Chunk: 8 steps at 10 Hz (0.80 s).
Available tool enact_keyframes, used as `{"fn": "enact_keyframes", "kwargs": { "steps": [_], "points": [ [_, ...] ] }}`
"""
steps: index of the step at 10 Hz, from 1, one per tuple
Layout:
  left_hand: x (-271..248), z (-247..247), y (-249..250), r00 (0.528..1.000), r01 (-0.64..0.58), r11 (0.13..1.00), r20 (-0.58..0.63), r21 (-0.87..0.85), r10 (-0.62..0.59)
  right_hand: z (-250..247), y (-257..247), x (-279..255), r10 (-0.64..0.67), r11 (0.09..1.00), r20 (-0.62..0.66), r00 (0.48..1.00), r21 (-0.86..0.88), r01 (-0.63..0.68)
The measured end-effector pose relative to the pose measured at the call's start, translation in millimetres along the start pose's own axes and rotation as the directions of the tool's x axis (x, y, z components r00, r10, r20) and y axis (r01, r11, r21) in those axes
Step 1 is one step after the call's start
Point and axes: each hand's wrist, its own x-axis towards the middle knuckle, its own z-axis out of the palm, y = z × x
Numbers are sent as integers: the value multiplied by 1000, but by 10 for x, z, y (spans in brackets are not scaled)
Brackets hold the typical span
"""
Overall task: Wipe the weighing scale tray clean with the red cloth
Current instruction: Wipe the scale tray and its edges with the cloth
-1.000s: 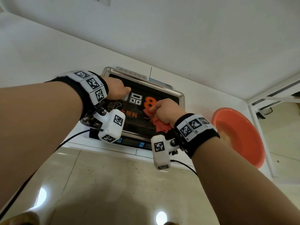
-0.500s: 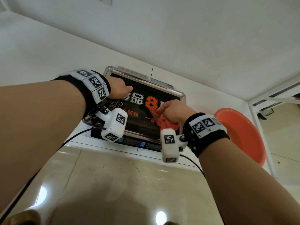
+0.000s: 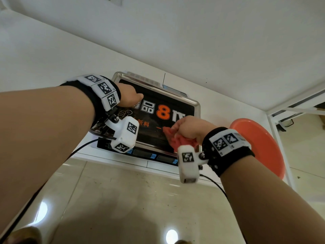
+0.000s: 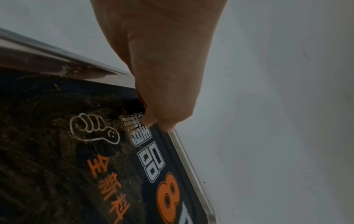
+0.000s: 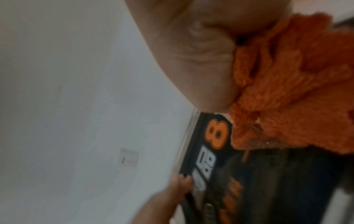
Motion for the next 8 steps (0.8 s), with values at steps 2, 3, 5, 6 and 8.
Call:
{"fn": "enact_keyframes", "kwargs": {
  "steps": [2, 3, 5, 6, 8],
  "points": [
    [38, 10, -39, 1000, -4, 1000, -3, -15, 3, -293, 95, 159, 49, 878, 38, 998, 474, -61],
    [35, 15, -35, 1000, -5, 1000, -8, -14, 5, -292, 253, 252, 80, 927, -101, 992, 373, -36],
    [31, 3, -41, 1000, 14, 1000, 13, -5, -14, -248, 208, 214, -12, 990, -318, 948, 132, 57],
    [16, 2, -24, 1000, 1, 1000, 6, -30, -1, -250, 170, 116, -50, 999, -333, 941, -34, 41],
    [4, 6, -22, 1000, 5, 999, 0, -49, -5, -283, 179, -75, -82, 983, -116, 990, -174, 61]
  ]
}}
